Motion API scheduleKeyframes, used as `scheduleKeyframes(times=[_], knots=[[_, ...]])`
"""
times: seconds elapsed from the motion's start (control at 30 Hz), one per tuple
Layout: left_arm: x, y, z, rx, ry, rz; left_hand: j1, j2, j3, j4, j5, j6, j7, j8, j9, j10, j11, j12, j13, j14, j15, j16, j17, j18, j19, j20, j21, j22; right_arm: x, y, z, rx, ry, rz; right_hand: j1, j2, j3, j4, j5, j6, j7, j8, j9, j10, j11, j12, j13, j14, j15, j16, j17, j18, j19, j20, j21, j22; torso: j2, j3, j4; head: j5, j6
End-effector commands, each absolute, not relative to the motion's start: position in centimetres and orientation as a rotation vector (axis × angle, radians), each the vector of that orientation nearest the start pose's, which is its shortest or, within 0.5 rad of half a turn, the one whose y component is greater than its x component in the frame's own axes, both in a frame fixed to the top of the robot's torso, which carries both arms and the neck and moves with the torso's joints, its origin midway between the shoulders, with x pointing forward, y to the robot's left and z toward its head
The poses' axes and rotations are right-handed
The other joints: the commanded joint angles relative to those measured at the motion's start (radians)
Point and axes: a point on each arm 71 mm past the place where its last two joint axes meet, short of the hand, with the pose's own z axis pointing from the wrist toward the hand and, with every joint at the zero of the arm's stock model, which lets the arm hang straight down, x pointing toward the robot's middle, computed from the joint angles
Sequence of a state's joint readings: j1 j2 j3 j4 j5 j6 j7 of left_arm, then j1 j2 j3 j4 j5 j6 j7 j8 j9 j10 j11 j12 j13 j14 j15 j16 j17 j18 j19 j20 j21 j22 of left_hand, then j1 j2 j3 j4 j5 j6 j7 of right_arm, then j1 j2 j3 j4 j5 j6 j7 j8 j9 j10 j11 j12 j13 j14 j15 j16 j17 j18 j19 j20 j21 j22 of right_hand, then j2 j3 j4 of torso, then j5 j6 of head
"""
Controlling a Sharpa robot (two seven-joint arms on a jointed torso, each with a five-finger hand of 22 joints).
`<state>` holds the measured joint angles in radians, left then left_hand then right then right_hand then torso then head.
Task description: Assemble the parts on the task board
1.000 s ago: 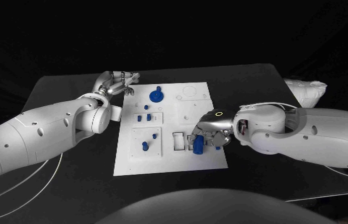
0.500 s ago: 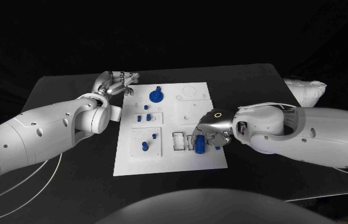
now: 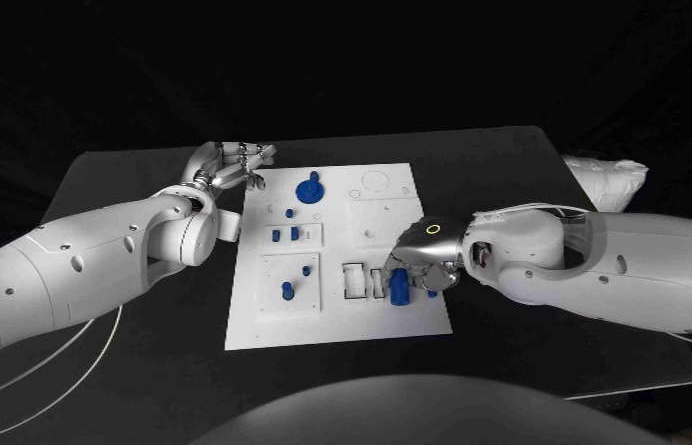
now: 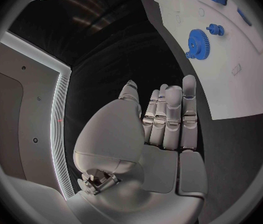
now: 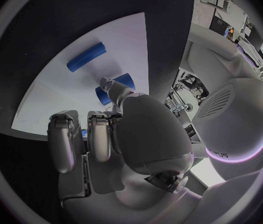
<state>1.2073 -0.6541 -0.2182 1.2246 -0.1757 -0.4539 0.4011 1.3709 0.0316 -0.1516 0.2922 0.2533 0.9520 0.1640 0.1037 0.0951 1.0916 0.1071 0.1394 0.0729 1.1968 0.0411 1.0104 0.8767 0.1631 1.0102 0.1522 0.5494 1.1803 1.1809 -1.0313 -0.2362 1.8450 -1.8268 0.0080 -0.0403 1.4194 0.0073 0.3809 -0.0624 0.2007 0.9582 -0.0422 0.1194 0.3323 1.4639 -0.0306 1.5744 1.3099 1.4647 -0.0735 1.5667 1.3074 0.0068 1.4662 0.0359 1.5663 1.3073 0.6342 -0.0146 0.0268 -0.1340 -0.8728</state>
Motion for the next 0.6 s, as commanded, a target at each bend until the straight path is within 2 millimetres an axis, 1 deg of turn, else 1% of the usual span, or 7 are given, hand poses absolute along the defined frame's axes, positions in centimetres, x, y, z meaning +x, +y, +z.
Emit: scheduleKeyframes(times=[0.03, 0.07, 0.17, 0.3, 0.47, 0.53, 0.6], knots=[[52.0, 20.75, -24.56, -0.904, 1.509, -1.203, 0.002, 0.011, -0.006, 0.0, 0.005, -0.006, -0.001, 0.003, 0.002, -0.004, 0.0, 0.005, 0.0, -0.009, 0.001, -0.005, -0.002, 0.01, 0.006, 0.001, -0.003, 0.0, 36.51, -19.18, -25.18, -0.849, 1.963, 0.592, 0.01, 0.001, 0.001, -0.006, -0.006, 0.028, 0.029, -0.005, 0.0, 0.107, 0.003, -0.004, 0.261, 0.106, 0.004, 0.004, 0.263, -0.007, 0.105, 0.003, 0.004, 0.263, 0.0, -0.0003, 0.0002, 0.0, 0.0], [52.0, 20.76, -24.56, -0.905, 1.508, -1.202, 0.002, 0.011, -0.006, 0.0, 0.005, -0.006, -0.001, 0.003, 0.002, -0.004, 0.0, 0.005, 0.0, -0.009, 0.001, -0.005, -0.002, 0.01, 0.006, 0.001, -0.003, 0.0, 36.55, -19.18, -25.2, -0.849, 1.964, 0.589, 0.01, 0.001, 0.003, -0.006, -0.006, 0.021, 0.027, -0.01, -0.001, 0.107, 0.004, -0.004, 0.261, 0.106, 0.005, 0.004, 0.263, -0.007, 0.105, 0.004, 0.004, 0.263, 0.0, -0.0005, 0.0, 0.0, 0.0], [51.99, 20.78, -24.56, -0.905, 1.508, -1.201, 0.002, 0.011, -0.006, 0.0, 0.005, -0.006, -0.001, 0.003, 0.002, -0.004, 0.0, 0.005, 0.0, -0.009, 0.001, -0.005, -0.002, 0.01, 0.006, 0.001, -0.003, 0.0, 36.64, -19.18, -25.24, -0.848, 1.963, 0.582, 0.012, -0.002, 0.011, -0.009, -0.006, -0.009, 0.013, -0.033, -0.01, 0.107, 0.006, -0.004, 0.261, 0.106, 0.008, 0.004, 0.263, -0.007, 0.105, 0.006, 0.004, 0.263, 0.0, -0.0005, 0.0004, 0.0, 0.0], [51.99, 20.79, -24.56, -0.905, 1.509, -1.201, 0.002, 0.011, -0.006, 0.0, 0.005, -0.006, -0.001, 0.003, 0.002, -0.004, 0.0, 0.005, 0.0, -0.009, 0.001, -0.005, -0.002, 0.01, 0.006, 0.001, -0.003, 0.0, 36.71, -19.2, -25.26, -0.847, 1.963, 0.573, 0.016, -0.005, 0.017, -0.013, -0.007, -0.037, -0.002, -0.051, -0.018, 0.107, 0.008, -0.004, 0.261, 0.106, 0.01, 0.004, 0.263, -0.007, 0.105, 0.008, 0.004, 0.263, 0.0, -0.0004, 0.0002, 0.002, 0.0], [51.99, 20.79, -24.56, -0.905, 1.509, -1.201, 0.002, 0.011, -0.006, 0.0, 0.005, -0.006, -0.001, 0.003, 0.002, -0.004, 0.0, 0.005, 0.0, -0.009, 0.001, -0.005, -0.002, 0.01, 0.006, 0.001, -0.003, 0.0, 36.72, -19.23, -25.23, -0.848, 1.958, 0.564, 0.02, -0.009, 0.024, -0.019, -0.008, -0.072, -0.021, -0.059, -0.03, 0.107, 0.009, -0.004, 0.261, 0.106, 0.014, 0.004, 0.263, -0.007, 0.105, 0.011, 0.004, 0.263, 0.0, -0.0007, 0.0001, 0.002, 0.0], [51.99, 20.8, -24.56, -0.906, 1.509, -1.201, 0.002, 0.011, -0.006, 0.0, 0.005, -0.006, -0.001, 0.003, 0.002, -0.004, 0.0, 0.005, 0.0, -0.009, 0.001, -0.005, -0.002, 0.01, 0.006, 0.001, -0.003, 0.0, 36.7, -19.25, -25.21, -0.848, 1.955, 0.562, 0.022, -0.007, 0.029, -0.02, -0.016, -0.092, -0.032, -0.058, -0.037, 0.107, 0.01, -0.004, 0.261, 0.106, 0.016, 0.004, 0.263, -0.007, 0.105, 0.012, 0.004, 0.263, 0.0, 0.0, -0.0004, 0.003, 0.0], [51.99, 20.81, -24.56, -0.906, 1.51, -1.202, 0.002, 0.011, -0.006, 0.0, 0.005, -0.006, -0.001, 0.003, 0.002, -0.004, 0.0, 0.005, 0.0, -0.009, 0.001, -0.005, -0.002, 0.01, 0.006, 0.001, -0.003, 0.0, 36.69, -19.28, -25.18, -0.845, 1.954, 0.563, 0.023, -0.007, 0.033, -0.021, -0.026, -0.105, -0.04, -0.058, -0.042, 0.107, 0.012, -0.004, 0.261, 0.106, 0.019, 0.004, 0.263, -0.007, 0.105, 0.014, 0.004, 0.263, 0.0, -0.0001, -0.0005, 0.002, 0.0]])
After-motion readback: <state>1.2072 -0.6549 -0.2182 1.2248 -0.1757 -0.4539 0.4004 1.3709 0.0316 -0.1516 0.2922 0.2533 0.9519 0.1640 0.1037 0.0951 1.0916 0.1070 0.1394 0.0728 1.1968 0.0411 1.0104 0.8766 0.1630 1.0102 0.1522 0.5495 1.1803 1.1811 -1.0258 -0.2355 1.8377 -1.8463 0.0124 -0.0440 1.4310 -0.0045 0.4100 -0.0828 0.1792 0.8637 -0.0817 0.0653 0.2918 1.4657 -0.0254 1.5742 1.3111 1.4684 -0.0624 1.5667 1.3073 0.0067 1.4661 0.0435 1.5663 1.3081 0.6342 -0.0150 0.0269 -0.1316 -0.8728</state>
